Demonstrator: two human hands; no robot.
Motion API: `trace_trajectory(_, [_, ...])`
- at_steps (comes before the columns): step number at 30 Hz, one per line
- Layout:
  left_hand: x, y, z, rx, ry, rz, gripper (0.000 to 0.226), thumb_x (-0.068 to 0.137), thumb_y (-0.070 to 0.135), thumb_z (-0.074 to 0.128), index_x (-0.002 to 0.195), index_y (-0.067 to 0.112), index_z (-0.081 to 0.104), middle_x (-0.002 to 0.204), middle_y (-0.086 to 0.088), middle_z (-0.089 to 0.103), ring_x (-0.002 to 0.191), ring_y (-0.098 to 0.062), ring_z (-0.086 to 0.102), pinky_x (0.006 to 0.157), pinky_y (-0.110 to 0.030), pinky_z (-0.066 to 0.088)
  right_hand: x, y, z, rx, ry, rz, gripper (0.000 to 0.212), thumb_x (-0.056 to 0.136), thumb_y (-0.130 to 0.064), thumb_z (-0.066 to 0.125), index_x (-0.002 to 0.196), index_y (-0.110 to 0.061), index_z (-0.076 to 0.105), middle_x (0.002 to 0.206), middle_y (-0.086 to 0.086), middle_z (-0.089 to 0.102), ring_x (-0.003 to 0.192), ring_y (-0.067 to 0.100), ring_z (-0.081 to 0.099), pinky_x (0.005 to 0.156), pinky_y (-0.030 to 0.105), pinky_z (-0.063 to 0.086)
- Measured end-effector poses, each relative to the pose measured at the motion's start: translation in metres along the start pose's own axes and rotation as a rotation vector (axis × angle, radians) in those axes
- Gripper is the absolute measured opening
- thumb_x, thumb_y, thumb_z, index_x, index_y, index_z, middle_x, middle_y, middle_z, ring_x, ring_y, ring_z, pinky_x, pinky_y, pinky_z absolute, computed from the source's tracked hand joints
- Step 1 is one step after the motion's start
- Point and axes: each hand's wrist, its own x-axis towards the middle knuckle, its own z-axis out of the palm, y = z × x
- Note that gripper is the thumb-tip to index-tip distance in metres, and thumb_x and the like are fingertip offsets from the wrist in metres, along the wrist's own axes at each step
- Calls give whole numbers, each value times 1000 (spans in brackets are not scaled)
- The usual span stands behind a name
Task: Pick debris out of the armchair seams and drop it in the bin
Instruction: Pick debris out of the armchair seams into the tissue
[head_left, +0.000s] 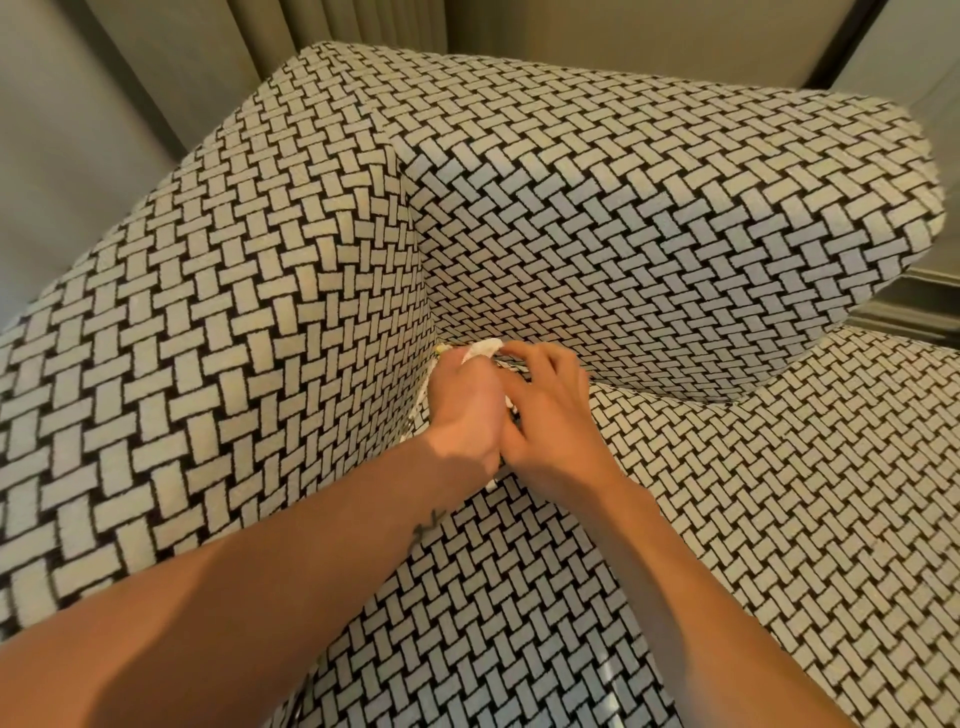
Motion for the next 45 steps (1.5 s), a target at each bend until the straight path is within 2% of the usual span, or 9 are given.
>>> trace_trajectory(9, [3,-2,-1,70,153,-12,28,96,-2,37,109,9,60,97,-11,65,84,-26,61,81,-39,53,2,10,13,330,216,91,19,99,-31,60,113,-22,69,116,-12,58,114,5,45,95,19,36])
trace_trajectory(15, [4,-2,2,22,88,-216,32,86,33,40,94,11,62,89,-12,63,88,-29,61,94,-50,51,20,22,14,355,90,148,19,91,-44,64,105,-31,67,111,-17,61,114,6,47,93,18,37])
trace_trajectory(20, [14,-6,-1,144,203,-159,35,103,16,36,133,3,51,127,-22,60,119,-36,59,96,-41,49,28,19,11,293,-122,25,36,85,-52,45,110,-37,66,115,-20,61,114,5,48,98,29,38])
trace_trajectory(23, [16,-8,-1,103,312,-111,33,100,10,36,128,19,51,123,-20,62,110,-38,63,95,-47,54,33,19,9,410,-40,138,48,85,-47,37,120,-34,67,119,-18,65,115,3,54,98,31,46])
trace_trajectory(26, [15,-5,0,-2,341,-33,42,97,1,38,125,27,56,113,-12,65,95,-29,63,79,-39,54,45,19,9,211,-58,256,45,96,-38,45,137,-27,60,125,-6,69,108,14,64,96,38,53])
trace_trajectory(28, [13,-2,0,-38,325,18,56,95,-5,38,133,30,57,115,-7,64,100,-27,64,86,-40,57,53,16,11,42,-113,280,45,99,-38,47,139,-22,57,117,2,73,102,22,68,90,39,56])
trace_trajectory(34, [17,0,-1,-69,309,62,44,92,-9,43,120,17,65,109,-11,66,103,-32,67,91,-48,57,75,-1,14,-153,-293,361,45,101,-50,46,124,-17,65,112,10,71,101,30,65,75,33,45])
trace_trajectory(38, [24,-3,-1,-100,327,64,38,91,-1,40,109,20,66,110,-14,69,102,-34,68,89,-49,58,89,-8,19,-171,-346,445,27,101,-31,48,108,-11,66,114,9,69,102,29,64,75,33,41])
trace_trajectory(45, [24,4,1,-179,324,27,48,73,34,35,103,14,67,105,-16,70,100,-37,67,93,-54,55,95,-3,41,-182,-258,516,30,102,-29,46,75,-19,55,97,3,72,83,23,61,73,30,43])
